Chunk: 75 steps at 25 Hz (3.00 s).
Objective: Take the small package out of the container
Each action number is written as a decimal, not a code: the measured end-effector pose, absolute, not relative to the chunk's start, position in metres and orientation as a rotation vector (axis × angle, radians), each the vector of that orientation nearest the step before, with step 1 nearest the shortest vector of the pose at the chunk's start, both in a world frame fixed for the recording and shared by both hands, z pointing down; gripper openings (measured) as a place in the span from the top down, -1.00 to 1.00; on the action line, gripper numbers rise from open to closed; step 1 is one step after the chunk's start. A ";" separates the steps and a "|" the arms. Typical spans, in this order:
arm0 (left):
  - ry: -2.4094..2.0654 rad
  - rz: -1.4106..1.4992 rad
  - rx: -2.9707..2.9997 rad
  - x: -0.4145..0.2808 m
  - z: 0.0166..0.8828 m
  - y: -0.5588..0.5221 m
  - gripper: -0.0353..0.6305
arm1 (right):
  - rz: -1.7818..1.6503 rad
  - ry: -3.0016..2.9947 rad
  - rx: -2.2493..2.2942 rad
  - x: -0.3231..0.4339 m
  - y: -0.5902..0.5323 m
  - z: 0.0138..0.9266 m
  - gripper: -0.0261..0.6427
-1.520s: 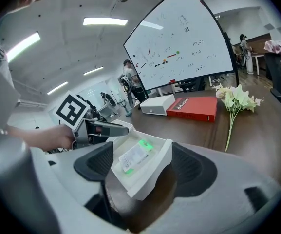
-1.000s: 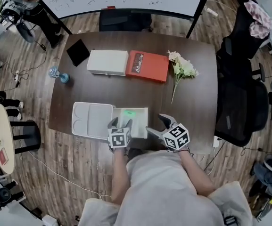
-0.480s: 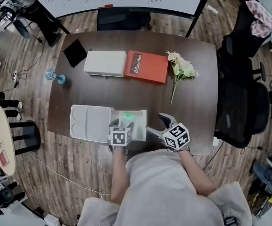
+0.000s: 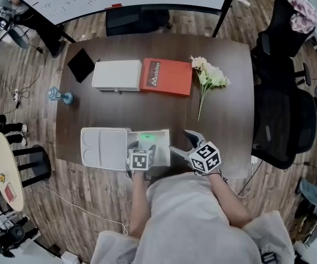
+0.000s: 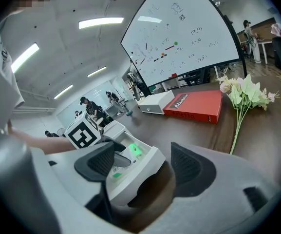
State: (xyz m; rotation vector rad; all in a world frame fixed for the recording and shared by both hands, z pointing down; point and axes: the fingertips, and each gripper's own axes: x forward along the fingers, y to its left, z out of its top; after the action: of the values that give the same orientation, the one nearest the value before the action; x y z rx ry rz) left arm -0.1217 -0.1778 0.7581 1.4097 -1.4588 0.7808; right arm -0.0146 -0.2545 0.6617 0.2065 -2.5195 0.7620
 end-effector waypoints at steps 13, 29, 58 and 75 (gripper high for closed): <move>-1.447 0.839 1.417 -0.119 0.774 -0.181 -0.06 | 0.769 -2.509 0.210 -0.014 -0.262 0.669 -0.16; -1.491 0.853 1.397 -0.124 0.778 -0.182 -0.08 | 0.751 -2.529 0.203 -0.015 -0.261 0.666 -0.10; -1.624 0.678 1.387 -0.127 0.739 -0.172 -0.07 | 0.688 -2.557 0.185 -0.007 -0.241 0.649 -0.10; -1.808 0.536 1.428 -0.132 0.697 -0.169 -0.03 | 0.643 -2.552 0.101 -0.010 -0.216 0.647 -0.10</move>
State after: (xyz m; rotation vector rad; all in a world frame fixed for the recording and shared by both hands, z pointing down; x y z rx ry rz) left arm -0.1317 -0.1686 0.6973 1.4285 -1.8084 0.5360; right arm -0.0100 -0.2160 0.6466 0.1012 -2.5523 0.6430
